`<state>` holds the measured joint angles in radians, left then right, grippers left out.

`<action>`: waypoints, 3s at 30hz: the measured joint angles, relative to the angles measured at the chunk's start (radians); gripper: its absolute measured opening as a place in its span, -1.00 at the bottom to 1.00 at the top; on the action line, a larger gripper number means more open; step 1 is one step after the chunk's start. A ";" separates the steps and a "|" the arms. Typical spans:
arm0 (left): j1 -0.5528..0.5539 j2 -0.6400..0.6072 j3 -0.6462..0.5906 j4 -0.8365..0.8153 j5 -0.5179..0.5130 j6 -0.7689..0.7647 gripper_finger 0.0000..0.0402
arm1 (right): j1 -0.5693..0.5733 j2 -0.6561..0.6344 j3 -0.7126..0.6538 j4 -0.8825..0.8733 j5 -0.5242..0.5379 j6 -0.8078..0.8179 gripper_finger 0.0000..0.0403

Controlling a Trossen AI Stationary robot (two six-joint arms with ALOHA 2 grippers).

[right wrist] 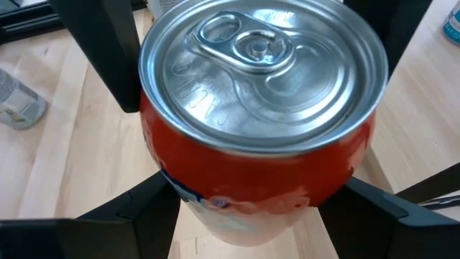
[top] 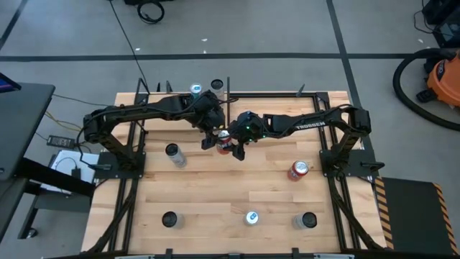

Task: Place canned beverage on shelf
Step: Put the top orange soda can on the shelf

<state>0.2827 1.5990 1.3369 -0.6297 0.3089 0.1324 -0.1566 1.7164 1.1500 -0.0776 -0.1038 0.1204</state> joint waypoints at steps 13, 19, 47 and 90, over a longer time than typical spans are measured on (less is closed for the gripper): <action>-0.006 0.004 0.002 -0.004 -0.020 -0.103 0.57 | -0.001 0.000 0.000 -0.008 -0.022 -0.012 0.44; -0.004 0.005 0.001 0.032 -0.043 -0.100 0.57 | -0.002 -0.002 0.000 -0.013 -0.010 -0.011 0.44; 0.015 0.019 0.003 0.039 -0.019 -0.066 0.57 | -0.017 -0.001 0.001 -0.016 0.001 -0.012 0.44; 0.024 0.030 0.000 0.072 -0.016 0.002 0.57 | -0.017 -0.002 0.013 -0.070 0.005 -0.035 0.44</action>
<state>0.3069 1.6287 1.3373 -0.5574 0.2932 0.1341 -0.1738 1.7149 1.1625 -0.1474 -0.0984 0.0853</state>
